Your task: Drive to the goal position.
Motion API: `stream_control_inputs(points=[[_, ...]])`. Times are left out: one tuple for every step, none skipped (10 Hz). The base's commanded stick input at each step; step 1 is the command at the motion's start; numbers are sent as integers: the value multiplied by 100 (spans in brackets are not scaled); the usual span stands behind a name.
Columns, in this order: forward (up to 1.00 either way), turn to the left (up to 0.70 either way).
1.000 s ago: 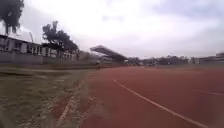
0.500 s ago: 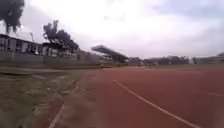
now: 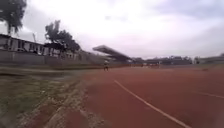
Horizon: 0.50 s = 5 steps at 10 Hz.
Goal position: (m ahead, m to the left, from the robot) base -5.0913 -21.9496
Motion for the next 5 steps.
stream_control_inputs(points=[[70,0],[70,1],[70,13],[70,21],[70,28]])
